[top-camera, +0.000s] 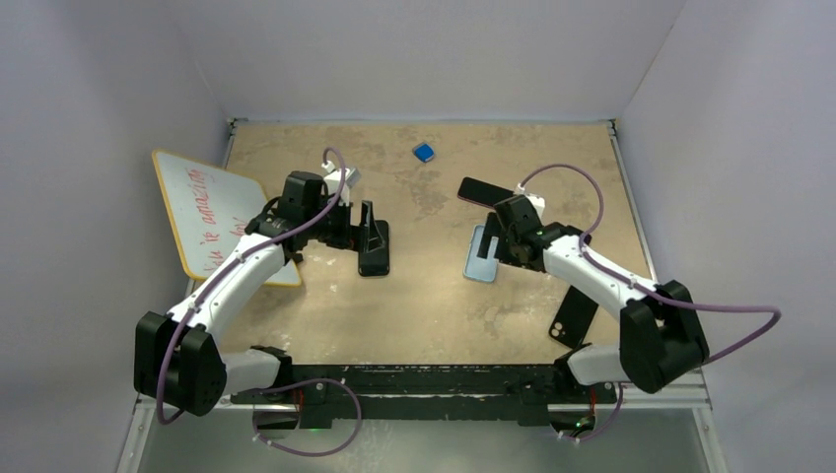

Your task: Put the phone into the phone case

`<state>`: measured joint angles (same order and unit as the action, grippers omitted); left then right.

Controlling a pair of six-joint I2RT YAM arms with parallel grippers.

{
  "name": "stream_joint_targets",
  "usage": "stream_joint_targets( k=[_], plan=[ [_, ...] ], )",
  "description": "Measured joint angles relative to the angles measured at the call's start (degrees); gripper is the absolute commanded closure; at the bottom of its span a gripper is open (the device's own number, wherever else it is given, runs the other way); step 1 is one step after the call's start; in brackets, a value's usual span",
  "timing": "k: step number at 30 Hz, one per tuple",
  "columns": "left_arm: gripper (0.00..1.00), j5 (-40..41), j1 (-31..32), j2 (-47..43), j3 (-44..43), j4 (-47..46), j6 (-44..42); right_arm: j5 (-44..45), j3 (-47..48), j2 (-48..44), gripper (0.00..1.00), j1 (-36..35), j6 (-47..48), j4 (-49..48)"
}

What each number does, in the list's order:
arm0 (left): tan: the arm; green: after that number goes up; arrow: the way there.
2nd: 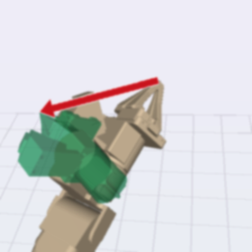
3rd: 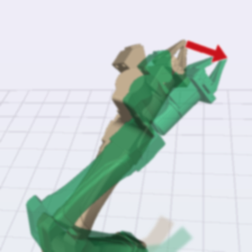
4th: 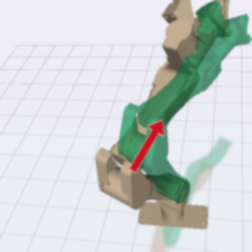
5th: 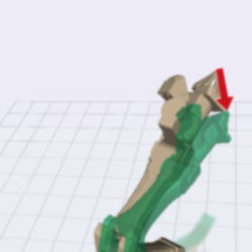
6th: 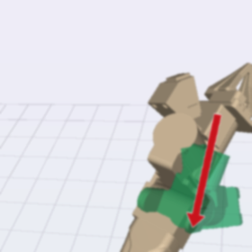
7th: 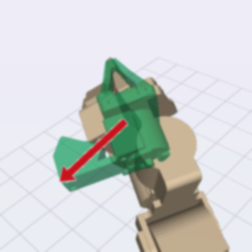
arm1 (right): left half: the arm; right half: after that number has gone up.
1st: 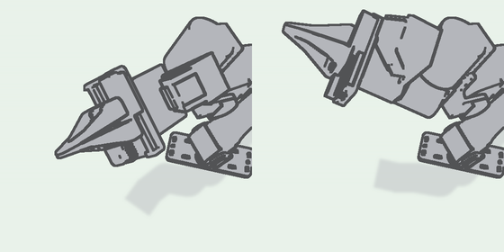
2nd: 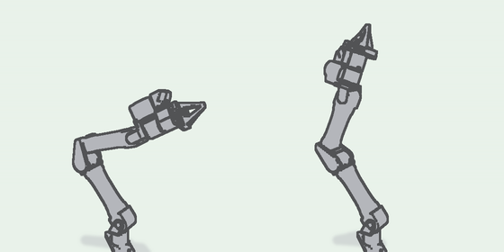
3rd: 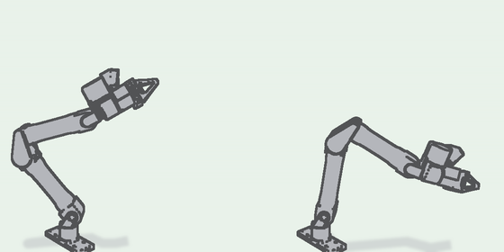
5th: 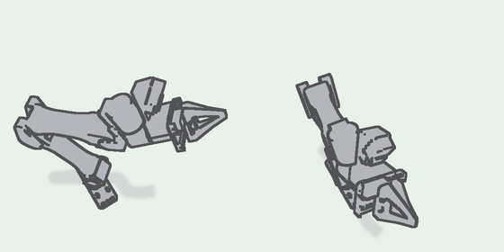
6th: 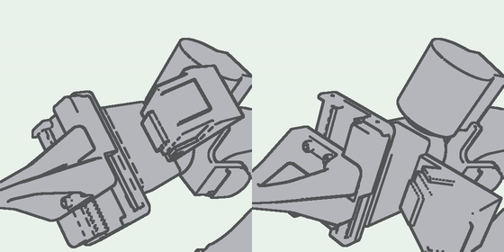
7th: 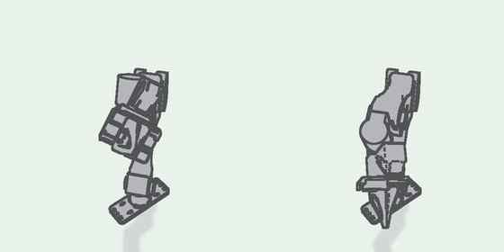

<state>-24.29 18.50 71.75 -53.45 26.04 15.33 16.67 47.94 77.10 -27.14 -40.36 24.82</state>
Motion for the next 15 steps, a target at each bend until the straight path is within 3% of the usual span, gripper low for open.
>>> stream_joint_targets(
  k=[8, 15],
  plan=[
    [0.04, -3.0, 0.0, -0.5, 1.9, -0.4, -0.2, -0.1, 9.1, 9.0, 0.01, 2.8, 14.5, -11.5],
    [0.04, -4.2, 0.0, -1.8, 2.4, -1.0, -0.1, -6.4, 17.3, 20.0, 0.01, 9.7, 27.3, -19.5]
  ],
)
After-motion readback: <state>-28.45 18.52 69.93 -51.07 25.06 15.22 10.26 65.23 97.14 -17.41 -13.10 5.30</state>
